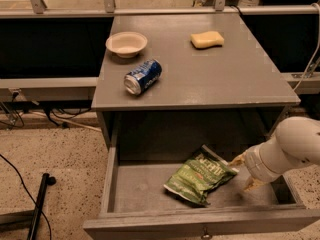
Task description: Pick green jalapeno chip bag from top drawer and place on counter
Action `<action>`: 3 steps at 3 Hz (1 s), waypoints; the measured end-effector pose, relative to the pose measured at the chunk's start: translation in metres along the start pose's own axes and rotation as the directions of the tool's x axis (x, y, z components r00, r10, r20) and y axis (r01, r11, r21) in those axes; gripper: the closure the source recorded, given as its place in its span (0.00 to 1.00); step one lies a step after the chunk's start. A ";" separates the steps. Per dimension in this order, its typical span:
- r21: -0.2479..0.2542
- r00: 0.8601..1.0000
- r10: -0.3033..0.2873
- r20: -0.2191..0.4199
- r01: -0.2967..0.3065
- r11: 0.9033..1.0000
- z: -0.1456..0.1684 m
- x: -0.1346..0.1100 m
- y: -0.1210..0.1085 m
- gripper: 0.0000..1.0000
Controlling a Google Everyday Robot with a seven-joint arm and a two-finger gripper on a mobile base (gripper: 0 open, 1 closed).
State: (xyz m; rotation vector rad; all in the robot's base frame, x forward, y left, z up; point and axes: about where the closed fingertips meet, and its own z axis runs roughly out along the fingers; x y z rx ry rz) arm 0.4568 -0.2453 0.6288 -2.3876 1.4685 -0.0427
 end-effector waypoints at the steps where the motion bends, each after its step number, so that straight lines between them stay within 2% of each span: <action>1: -0.005 1.000 -0.014 0.009 0.014 1.000 0.012 -0.004 -0.004 0.44; 2: -0.003 1.000 -0.022 0.016 0.022 1.000 0.021 -0.006 -0.013 0.62; 3: 0.010 0.999 -0.023 0.031 0.023 1.000 0.025 -0.012 -0.019 0.86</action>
Offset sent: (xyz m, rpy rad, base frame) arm 0.0238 0.0228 -0.0204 0.0142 -0.0004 0.0332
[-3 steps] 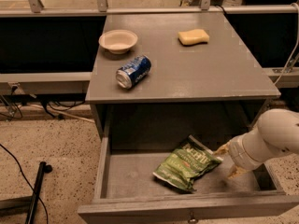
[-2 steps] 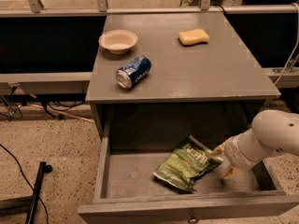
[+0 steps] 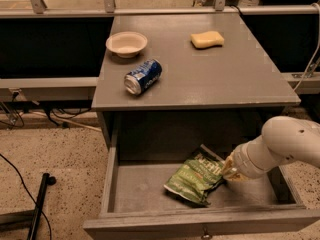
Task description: Pick green jalapeno chip bag from top drawer and place on counter
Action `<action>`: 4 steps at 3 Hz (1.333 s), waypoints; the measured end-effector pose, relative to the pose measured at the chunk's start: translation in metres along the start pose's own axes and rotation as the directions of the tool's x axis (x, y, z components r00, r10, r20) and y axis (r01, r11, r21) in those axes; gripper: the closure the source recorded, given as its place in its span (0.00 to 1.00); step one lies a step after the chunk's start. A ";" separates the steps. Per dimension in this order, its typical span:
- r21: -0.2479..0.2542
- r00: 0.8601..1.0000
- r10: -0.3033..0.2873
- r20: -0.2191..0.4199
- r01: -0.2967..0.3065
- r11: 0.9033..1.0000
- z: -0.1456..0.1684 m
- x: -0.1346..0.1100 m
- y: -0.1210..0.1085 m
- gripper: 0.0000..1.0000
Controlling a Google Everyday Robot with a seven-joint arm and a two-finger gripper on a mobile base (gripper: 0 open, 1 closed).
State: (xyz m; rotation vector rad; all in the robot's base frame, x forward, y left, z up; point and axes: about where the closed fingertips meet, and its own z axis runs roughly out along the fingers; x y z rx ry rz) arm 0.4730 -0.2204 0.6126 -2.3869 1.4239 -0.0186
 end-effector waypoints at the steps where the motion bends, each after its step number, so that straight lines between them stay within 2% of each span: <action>1: 0.022 0.999 -0.023 0.045 0.022 1.000 0.002 -0.020 -0.008 0.98; 2: 0.027 0.999 -0.023 0.041 0.022 0.999 -0.001 -0.029 -0.011 0.76; 3: 0.030 1.000 -0.019 0.000 0.019 0.999 -0.010 -0.033 -0.015 0.53; 4: 0.010 0.999 -0.014 -0.031 0.014 1.000 -0.010 -0.021 -0.016 0.29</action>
Offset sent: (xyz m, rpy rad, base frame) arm -0.0069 0.0373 0.0172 0.0432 -0.0230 0.0236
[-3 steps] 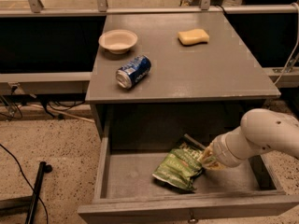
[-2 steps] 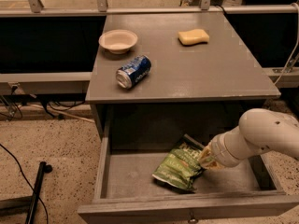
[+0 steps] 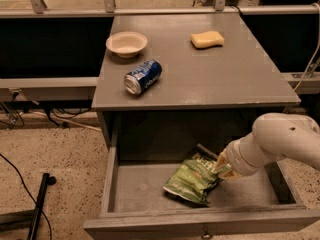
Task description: Pick green jalapeno chip bag from top drawer and place on counter
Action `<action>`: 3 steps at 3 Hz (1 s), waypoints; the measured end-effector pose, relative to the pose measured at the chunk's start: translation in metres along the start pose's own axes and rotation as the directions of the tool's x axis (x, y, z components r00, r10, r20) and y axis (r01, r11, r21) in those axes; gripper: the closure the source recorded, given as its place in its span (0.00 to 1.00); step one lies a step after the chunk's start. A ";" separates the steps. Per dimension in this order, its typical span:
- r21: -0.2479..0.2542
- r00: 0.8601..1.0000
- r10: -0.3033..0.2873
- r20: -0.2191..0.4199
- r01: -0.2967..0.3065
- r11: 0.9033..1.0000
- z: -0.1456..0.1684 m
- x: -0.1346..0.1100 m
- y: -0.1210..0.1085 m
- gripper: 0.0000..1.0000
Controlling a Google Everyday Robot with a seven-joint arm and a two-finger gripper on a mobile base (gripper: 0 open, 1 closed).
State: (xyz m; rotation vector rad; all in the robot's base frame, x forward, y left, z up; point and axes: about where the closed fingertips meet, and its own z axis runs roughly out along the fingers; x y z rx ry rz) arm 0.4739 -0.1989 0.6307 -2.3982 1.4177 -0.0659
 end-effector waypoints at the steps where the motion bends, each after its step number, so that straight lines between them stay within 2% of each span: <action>1: -0.024 1.000 -0.003 -0.017 0.002 1.000 0.006 0.013 0.005 0.06; 2: -0.038 1.000 -0.007 -0.018 0.006 0.999 0.015 0.016 0.010 0.00; 3: -0.055 1.000 -0.008 -0.014 0.008 0.998 0.025 0.014 0.013 0.16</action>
Offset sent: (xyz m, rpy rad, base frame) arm 0.0020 -0.0169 -0.0313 -0.0450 0.0316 0.0107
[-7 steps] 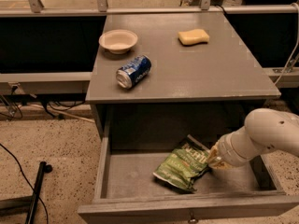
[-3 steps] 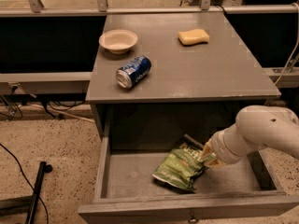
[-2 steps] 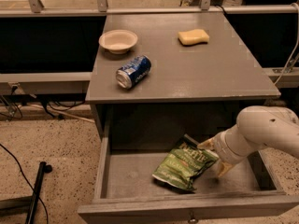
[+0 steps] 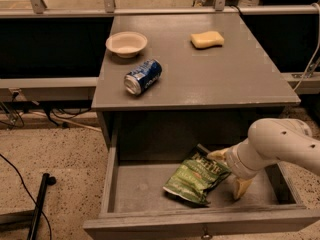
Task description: Pick green jalapeno chip bag from top drawer and place on counter
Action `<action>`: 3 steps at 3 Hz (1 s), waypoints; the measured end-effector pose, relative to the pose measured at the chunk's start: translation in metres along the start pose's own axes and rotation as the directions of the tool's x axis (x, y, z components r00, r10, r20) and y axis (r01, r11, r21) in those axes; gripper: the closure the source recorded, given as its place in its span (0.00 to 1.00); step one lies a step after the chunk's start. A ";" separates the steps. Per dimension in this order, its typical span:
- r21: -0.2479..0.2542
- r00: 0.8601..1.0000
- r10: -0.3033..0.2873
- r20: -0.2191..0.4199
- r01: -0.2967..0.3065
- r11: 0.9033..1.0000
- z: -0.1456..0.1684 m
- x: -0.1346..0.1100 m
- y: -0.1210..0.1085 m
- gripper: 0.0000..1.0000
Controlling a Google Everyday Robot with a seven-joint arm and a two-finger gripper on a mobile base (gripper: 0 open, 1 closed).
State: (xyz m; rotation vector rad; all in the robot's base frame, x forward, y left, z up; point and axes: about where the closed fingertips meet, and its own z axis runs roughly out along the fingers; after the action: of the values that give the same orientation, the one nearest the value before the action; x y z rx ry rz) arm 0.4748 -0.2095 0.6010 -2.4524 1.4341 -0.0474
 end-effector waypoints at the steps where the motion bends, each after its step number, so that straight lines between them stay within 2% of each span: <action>1: -0.015 1.000 0.015 0.004 -0.015 1.000 0.003 0.000 0.003 0.39; 3: -0.015 1.000 0.016 0.004 -0.016 1.000 -0.002 -0.001 0.002 0.86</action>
Offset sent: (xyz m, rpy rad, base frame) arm -0.0140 -0.0066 -0.0079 0.0012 0.0520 -0.0725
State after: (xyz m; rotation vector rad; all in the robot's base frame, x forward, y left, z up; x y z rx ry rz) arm 0.4727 -0.2099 0.6025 -2.4517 1.4573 -0.0283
